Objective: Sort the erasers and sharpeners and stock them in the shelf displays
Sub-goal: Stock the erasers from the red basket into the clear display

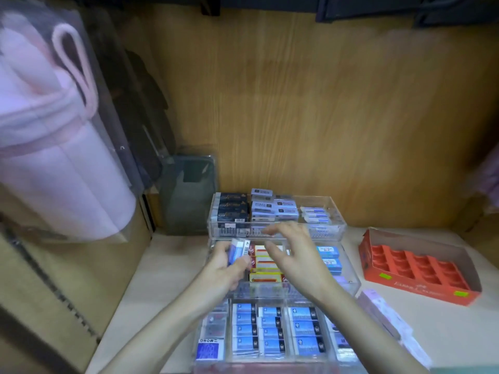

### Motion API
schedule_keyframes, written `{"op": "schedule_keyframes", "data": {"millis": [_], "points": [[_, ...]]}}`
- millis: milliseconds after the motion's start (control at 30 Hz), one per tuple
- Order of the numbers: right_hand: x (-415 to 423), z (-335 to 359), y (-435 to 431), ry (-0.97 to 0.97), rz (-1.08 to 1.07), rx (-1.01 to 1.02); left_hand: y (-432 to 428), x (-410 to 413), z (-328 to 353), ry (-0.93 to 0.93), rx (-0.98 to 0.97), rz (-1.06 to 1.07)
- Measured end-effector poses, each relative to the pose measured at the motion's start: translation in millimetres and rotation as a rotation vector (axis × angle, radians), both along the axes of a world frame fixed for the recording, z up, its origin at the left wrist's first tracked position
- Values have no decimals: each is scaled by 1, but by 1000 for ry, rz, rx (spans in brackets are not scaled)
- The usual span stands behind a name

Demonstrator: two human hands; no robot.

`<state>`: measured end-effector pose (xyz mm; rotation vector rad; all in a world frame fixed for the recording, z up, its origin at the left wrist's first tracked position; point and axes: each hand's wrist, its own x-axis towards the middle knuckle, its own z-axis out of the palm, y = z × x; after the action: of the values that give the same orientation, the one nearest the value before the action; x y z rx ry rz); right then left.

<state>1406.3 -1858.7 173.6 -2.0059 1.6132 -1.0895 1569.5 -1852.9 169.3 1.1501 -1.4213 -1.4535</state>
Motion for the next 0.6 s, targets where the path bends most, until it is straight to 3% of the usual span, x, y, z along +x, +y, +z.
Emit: {"op": "schedule_keyframes", "data": {"millis": [133,300,600], "points": [[8,-10,46,-339,172,176,24,6,-9,-68,-83,-134],[5,-20,70,-694,183,274,40,6,-12,-65,-74,-174],[-2,-15,86,-781,106,241,68,2,-20,66,-104,-47]]}}
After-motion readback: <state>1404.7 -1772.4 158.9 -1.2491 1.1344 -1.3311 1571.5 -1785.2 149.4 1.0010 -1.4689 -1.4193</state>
